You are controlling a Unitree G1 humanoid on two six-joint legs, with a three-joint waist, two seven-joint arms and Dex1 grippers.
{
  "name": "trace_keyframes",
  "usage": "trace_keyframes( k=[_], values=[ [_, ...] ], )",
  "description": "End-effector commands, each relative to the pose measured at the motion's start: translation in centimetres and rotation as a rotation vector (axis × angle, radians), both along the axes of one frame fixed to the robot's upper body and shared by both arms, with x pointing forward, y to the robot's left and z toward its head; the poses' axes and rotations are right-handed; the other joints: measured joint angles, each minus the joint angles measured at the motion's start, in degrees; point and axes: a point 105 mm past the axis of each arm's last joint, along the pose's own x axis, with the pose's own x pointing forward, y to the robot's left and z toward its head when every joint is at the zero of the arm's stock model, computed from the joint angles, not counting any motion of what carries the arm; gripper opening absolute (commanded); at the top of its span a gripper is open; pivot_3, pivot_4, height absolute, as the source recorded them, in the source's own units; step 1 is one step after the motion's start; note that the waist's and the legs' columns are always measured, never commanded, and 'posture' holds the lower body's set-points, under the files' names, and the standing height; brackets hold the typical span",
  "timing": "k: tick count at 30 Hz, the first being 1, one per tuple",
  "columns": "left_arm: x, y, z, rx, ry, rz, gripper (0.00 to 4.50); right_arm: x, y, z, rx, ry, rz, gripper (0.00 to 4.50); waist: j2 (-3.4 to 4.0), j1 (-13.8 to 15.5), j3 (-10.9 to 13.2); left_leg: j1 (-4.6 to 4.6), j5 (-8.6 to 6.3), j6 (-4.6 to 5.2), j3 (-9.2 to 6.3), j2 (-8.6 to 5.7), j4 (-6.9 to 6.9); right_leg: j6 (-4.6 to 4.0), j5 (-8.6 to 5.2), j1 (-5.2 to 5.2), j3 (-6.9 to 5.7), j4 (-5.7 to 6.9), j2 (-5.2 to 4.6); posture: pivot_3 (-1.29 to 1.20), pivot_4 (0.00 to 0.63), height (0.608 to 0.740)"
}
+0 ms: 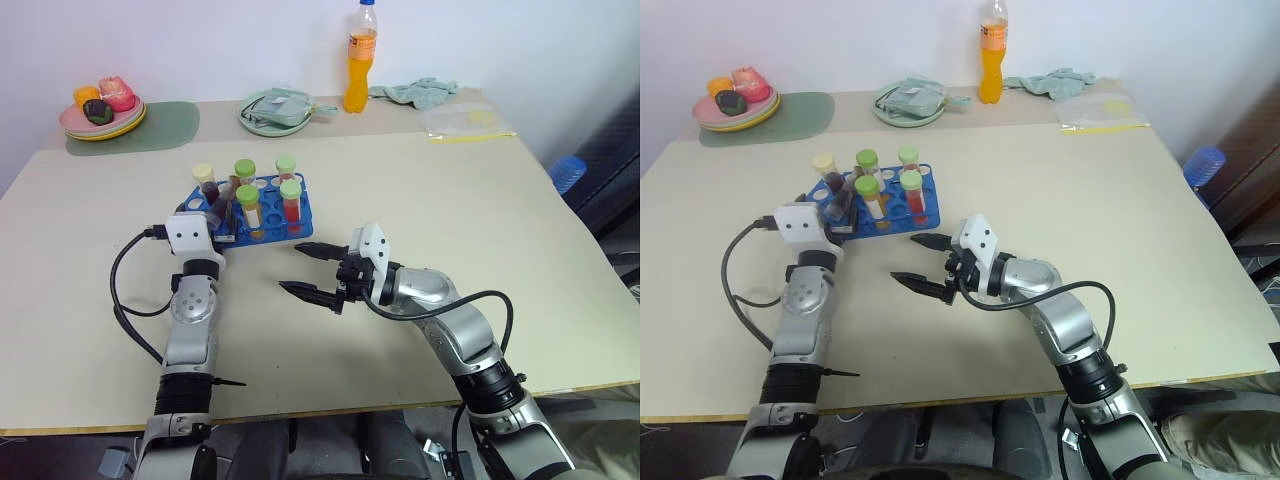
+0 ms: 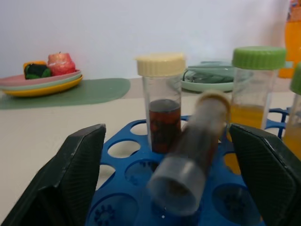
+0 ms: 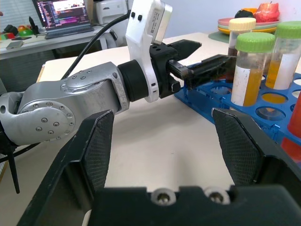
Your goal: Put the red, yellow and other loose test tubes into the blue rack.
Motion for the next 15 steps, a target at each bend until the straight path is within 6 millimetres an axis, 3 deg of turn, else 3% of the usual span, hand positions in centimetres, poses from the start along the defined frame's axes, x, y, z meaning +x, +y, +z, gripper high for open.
trace_keyframes(
  k=[1,7,15],
  values=[
    [-0.2,0.1,1.2,0.005,-0.034,-0.010,4.43,-0.4,0.1,1.3,0.042,-0.033,0.017,3.66,0.00,0.0,0.0,0.00,0.00,0.00,0.00,0.00,0.00,0.00,0.00,0.00,0.00,0.00,0.00,0.00,0.150,0.740],
    [-0.1,-0.1,2.5,-0.001,-0.018,-0.058,4.43,-0.3,0.1,1.3,0.043,-0.031,0.016,3.66,0.00,0.0,0.0,0.00,0.00,0.00,0.00,0.00,0.00,0.00,0.00,0.00,0.00,0.00,0.00,0.00,0.150,0.740],
    [1.1,-1.2,3.0,-0.046,0.147,-0.155,4.43,-0.3,0.1,1.3,0.047,-0.025,0.017,3.66,0.00,0.0,0.0,0.00,0.00,0.00,-0.01,0.00,0.00,0.00,0.00,0.02,-0.01,0.00,0.01,0.00,0.150,0.740]
  ],
)
